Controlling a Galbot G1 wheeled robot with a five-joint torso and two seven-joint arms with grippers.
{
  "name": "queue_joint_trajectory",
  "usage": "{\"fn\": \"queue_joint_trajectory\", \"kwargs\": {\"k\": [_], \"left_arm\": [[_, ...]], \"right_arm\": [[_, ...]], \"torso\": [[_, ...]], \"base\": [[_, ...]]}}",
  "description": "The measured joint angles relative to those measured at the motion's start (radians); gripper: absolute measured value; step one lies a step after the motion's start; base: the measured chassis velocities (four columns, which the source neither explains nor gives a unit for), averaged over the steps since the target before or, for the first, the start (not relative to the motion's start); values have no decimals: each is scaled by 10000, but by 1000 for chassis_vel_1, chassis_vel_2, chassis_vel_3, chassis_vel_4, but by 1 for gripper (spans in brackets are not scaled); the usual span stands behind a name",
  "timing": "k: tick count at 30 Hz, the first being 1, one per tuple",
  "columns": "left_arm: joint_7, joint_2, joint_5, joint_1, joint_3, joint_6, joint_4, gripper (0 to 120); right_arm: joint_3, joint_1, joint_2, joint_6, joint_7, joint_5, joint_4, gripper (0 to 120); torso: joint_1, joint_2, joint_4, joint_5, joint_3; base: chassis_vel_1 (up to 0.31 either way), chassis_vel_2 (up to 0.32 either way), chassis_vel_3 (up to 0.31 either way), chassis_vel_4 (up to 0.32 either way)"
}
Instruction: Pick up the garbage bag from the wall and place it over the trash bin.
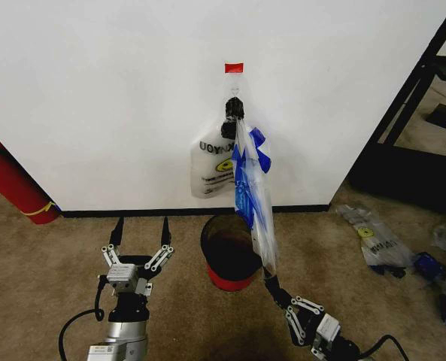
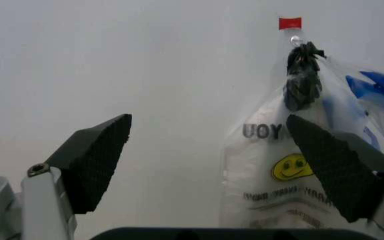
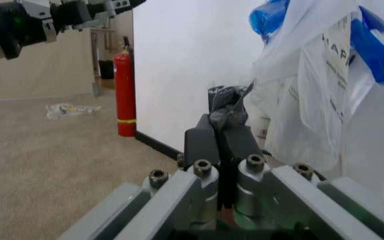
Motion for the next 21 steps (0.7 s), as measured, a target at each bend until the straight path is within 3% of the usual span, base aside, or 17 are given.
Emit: {"fn": "queue_joint_trajectory", "kwargs": {"k": [8,12,17,21], "left_arm": [[-4,4,-15,-17,9,-8,50,90],[-3,274,-831,-41,183,264,-116,90],[-8,849,-1897,-251,673,982,-539,90],[-140,1579,-3217,-975,1342,2139,-1015,90]], "right_arm": [[-14,-15,-23,321,-149,-231,-119,0],[-97,174,0,263,115,-332,-116,0],[-496,710,-1,-786,1244,604,275,0],[-795,1458,19,-1902,2160,1458,477,0]], "torso": [[0,0,0,-1,0],[0,0,-1,-2,0],[0,0,0,-1,0],[0,0,9,0,1]], "base": [[0,0,0,0],[0,0,0,0],[0,0,0,0],[0,0,0,0]]}}
